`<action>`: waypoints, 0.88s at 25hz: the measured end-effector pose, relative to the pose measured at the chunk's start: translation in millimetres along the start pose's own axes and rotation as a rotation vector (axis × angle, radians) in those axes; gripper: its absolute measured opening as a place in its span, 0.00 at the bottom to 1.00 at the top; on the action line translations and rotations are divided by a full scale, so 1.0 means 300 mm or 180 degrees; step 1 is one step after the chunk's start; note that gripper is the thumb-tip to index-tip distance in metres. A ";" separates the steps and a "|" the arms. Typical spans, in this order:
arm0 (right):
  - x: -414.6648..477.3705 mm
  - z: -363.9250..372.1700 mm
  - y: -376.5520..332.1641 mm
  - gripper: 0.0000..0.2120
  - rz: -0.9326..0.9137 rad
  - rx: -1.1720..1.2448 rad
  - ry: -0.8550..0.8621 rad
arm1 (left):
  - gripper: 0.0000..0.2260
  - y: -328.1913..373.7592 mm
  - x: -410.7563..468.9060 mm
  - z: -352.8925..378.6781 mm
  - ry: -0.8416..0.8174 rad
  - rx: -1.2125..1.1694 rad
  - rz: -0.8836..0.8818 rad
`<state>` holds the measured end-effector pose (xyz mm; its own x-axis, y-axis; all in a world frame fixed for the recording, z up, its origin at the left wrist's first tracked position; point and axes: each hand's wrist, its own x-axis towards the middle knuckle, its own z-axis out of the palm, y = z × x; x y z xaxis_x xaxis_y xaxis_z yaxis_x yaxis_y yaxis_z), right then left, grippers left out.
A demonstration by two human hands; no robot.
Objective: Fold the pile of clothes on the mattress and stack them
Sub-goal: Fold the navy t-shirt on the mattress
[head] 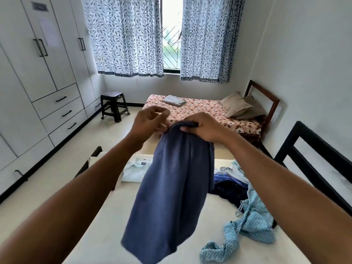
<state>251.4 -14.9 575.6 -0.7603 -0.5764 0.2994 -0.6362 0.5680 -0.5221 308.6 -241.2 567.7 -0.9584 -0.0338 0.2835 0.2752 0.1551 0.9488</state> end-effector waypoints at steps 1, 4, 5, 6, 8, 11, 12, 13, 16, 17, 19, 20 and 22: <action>0.012 -0.009 -0.016 0.06 -0.0110 0.0072 0.0028 | 0.18 -0.043 -0.021 -0.026 -0.0216 0.0115 -0.0084; 0.043 -0.031 -0.051 0.10 -0.0404 0.0068 0.0059 | 0.21 -0.194 -0.097 -0.046 -0.0940 0.0472 -0.0575; 0.049 -0.044 -0.060 0.10 -0.0460 -0.0004 0.0052 | 0.18 -0.244 -0.120 -0.040 -0.1044 0.0533 -0.0716; 0.053 -0.060 -0.064 0.12 -0.0488 -0.0078 0.0043 | 0.15 -0.291 -0.135 -0.028 -0.1027 0.0630 -0.0819; 0.049 -0.094 -0.066 0.15 -0.0475 -0.0168 0.0059 | 0.13 -0.364 -0.154 0.004 -0.0759 0.0942 -0.0847; 0.022 -0.134 -0.051 0.17 -0.0431 -0.0138 0.0228 | 0.21 -0.411 -0.152 0.063 -0.0374 0.1227 -0.0692; 0.014 -0.146 -0.039 0.16 -0.0436 -0.0084 0.0334 | 0.24 -0.417 -0.143 0.078 -0.0393 0.1143 -0.0761; 0.008 -0.158 -0.025 0.15 -0.0447 -0.0026 0.0439 | 0.26 -0.424 -0.135 0.090 -0.0488 0.1037 -0.0892; -0.012 -0.209 0.022 0.11 -0.0436 0.0031 0.0718 | 0.14 -0.462 -0.138 0.126 -0.0890 0.1478 -0.0973; -0.022 -0.228 0.039 0.11 -0.0429 0.0036 0.0793 | 0.07 -0.473 -0.147 0.138 -0.0943 0.1761 -0.0912; -0.044 -0.262 0.070 0.10 -0.0407 0.0039 0.0936 | 0.06 -0.487 -0.153 0.144 -0.0835 0.1905 -0.0759; -0.056 -0.276 0.093 0.09 -0.0345 0.0065 0.1020 | 0.08 -0.485 -0.148 0.138 -0.0667 0.1858 -0.0655; -0.082 -0.298 0.148 0.08 -0.0141 0.0077 0.1187 | 0.10 -0.463 -0.115 0.103 -0.0012 0.1757 -0.0466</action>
<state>230.1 77.0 616.5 -0.7304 -0.3441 0.5900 -0.6697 0.5307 -0.5195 301.1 -231.1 422.0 -0.9841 -0.0904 0.1531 0.0600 0.6418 0.7645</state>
